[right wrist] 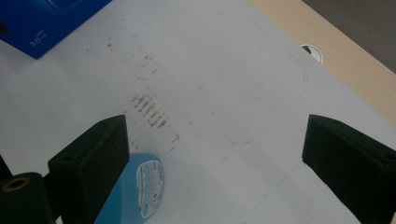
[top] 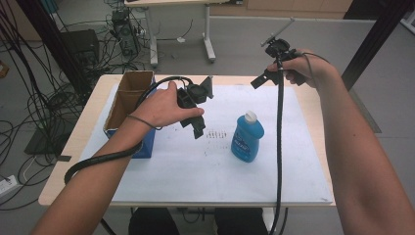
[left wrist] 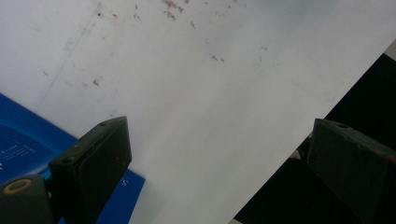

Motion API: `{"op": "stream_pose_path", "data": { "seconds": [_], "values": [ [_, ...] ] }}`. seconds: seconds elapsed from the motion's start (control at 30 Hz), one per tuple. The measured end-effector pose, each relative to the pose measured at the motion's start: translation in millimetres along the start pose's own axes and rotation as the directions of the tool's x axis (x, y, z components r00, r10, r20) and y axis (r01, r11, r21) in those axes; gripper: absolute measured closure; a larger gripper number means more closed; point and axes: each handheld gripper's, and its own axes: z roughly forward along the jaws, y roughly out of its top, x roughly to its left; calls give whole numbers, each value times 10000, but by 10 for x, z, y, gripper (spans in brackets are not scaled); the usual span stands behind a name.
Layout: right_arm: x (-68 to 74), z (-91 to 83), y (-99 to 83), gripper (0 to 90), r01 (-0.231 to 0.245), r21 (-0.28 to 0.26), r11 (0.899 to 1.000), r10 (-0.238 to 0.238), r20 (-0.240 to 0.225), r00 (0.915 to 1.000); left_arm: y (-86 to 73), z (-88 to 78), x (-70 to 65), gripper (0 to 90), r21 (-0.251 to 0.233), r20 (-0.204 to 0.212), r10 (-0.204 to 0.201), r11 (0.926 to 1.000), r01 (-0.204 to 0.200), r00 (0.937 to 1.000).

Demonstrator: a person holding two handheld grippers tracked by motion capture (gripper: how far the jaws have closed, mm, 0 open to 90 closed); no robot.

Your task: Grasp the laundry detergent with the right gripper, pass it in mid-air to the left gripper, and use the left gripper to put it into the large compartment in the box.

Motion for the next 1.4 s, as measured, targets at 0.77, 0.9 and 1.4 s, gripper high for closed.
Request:
{"op": "stream_pose_path", "data": {
  "seconds": [0.77,0.9,1.4],
  "values": [
    [-30,-40,-59,75,-116,-52,9999,116,-58,9999,31,29,-7,67,117,1,-24,9999,24,10000],
    [-28,-68,-143,76,-160,-20,9999,161,26,9999,38,48,-25,67,138,5,6,9999,-6,10000],
    [4,-254,-458,77,-256,-97,9996,259,297,9992,41,69,-51,67,225,86,84,9997,-86,9999]
  ]
}}
